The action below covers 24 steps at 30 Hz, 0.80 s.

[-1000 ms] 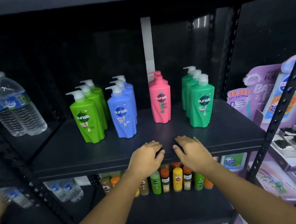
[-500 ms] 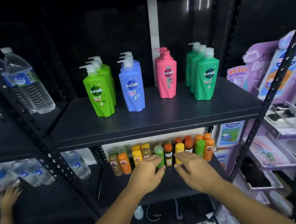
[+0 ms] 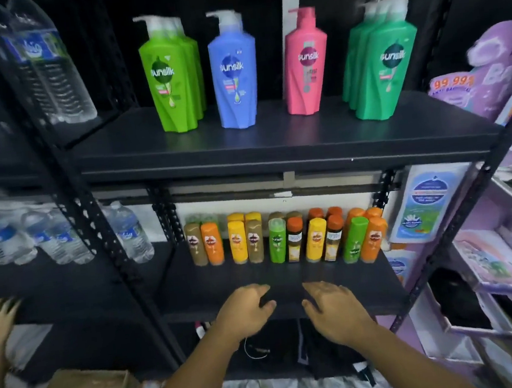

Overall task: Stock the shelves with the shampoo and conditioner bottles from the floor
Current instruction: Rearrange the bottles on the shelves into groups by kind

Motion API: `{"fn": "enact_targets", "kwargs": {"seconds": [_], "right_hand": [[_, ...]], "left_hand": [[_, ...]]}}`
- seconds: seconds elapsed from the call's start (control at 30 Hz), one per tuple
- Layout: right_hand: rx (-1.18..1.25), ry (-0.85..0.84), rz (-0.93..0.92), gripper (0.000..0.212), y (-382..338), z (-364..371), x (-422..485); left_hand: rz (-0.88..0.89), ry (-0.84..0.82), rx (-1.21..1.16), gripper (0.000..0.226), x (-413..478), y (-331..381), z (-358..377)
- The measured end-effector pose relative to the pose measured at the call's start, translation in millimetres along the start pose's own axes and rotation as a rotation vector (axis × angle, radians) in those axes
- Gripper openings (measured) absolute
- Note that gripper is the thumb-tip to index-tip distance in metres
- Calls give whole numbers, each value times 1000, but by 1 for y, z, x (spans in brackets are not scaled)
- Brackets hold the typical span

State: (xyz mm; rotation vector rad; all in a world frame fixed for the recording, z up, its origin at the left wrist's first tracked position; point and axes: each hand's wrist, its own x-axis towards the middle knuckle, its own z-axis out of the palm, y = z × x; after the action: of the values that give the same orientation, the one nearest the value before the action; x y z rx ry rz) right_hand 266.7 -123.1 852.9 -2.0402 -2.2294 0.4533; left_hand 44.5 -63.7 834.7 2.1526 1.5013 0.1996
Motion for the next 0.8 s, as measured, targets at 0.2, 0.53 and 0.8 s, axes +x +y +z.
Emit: {"fn": "enact_targets", "kwargs": {"seconds": [0.2,0.53,0.8], "right_hand": [[16,-27,-72,57,53,80,27],[154,-52,-134,60,88,83,19],[188,1,12,59,96,102,19]], "left_hand": [[-81,138,-3,59,22,-31,73],[-140,67,104,54,8,-11,91],[-11,-23,175,62,56,-21,100]]}}
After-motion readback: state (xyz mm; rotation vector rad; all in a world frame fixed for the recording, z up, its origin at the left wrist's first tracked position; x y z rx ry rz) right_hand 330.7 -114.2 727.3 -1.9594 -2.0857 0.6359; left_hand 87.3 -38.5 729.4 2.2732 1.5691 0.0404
